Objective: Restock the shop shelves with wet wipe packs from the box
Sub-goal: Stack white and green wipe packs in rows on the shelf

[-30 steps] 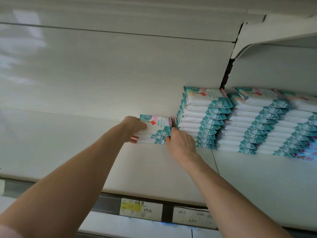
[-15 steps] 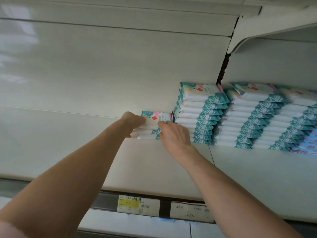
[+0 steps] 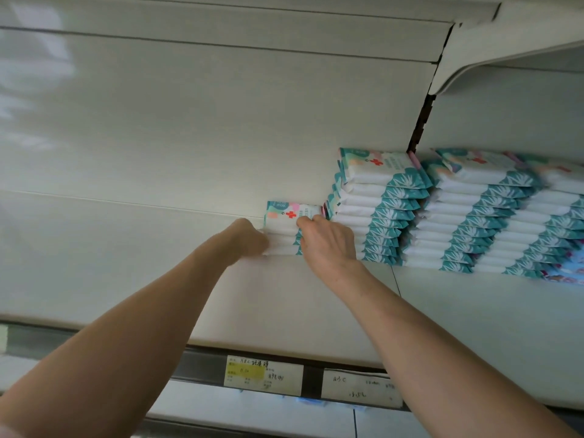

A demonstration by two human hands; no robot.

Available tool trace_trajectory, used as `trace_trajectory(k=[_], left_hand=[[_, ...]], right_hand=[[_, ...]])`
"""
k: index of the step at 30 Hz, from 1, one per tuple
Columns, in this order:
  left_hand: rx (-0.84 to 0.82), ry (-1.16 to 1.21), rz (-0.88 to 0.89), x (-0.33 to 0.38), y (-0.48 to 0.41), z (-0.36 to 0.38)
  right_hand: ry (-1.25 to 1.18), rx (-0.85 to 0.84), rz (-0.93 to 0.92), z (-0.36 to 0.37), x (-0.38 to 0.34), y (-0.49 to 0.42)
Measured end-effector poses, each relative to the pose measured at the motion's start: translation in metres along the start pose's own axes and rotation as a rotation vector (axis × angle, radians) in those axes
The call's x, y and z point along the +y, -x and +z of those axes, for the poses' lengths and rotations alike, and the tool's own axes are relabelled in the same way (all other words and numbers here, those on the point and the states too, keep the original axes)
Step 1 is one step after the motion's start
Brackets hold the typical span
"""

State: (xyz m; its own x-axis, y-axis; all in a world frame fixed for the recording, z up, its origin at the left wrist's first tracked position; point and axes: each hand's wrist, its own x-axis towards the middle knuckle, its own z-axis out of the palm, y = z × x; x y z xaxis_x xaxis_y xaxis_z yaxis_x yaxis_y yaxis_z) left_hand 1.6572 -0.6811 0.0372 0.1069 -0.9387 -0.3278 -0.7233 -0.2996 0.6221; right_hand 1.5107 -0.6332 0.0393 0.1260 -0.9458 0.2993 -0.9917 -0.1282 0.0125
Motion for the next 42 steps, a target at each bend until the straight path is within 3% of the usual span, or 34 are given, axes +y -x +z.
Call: trace_trajectory(k=[2, 4, 14, 31, 42], left_hand=[[0.027, -0.237, 0.062, -0.009, 0.0, 0.01], [0.089, -0.318, 0.114, -0.012, 0.0, 0.016], [0.161, -0.351, 0.171, -0.026, -0.013, 0.001], [0.138, -0.423, 0.231, -0.015, -0.003, 0.009], [0.374, -0.324, 0.14, -0.045, 0.044, -0.049]], right_hand=[[0.011, -0.009, 0.006, -0.001, -0.001, 0.0], [0.021, -0.027, 0.012, -0.002, -0.002, 0.0], [0.05, -0.037, -0.048, -0.011, -0.009, 0.0], [0.086, -0.072, 0.05, -0.004, -0.022, -0.008], [0.044, -0.151, -0.273, -0.051, -0.079, -0.006]])
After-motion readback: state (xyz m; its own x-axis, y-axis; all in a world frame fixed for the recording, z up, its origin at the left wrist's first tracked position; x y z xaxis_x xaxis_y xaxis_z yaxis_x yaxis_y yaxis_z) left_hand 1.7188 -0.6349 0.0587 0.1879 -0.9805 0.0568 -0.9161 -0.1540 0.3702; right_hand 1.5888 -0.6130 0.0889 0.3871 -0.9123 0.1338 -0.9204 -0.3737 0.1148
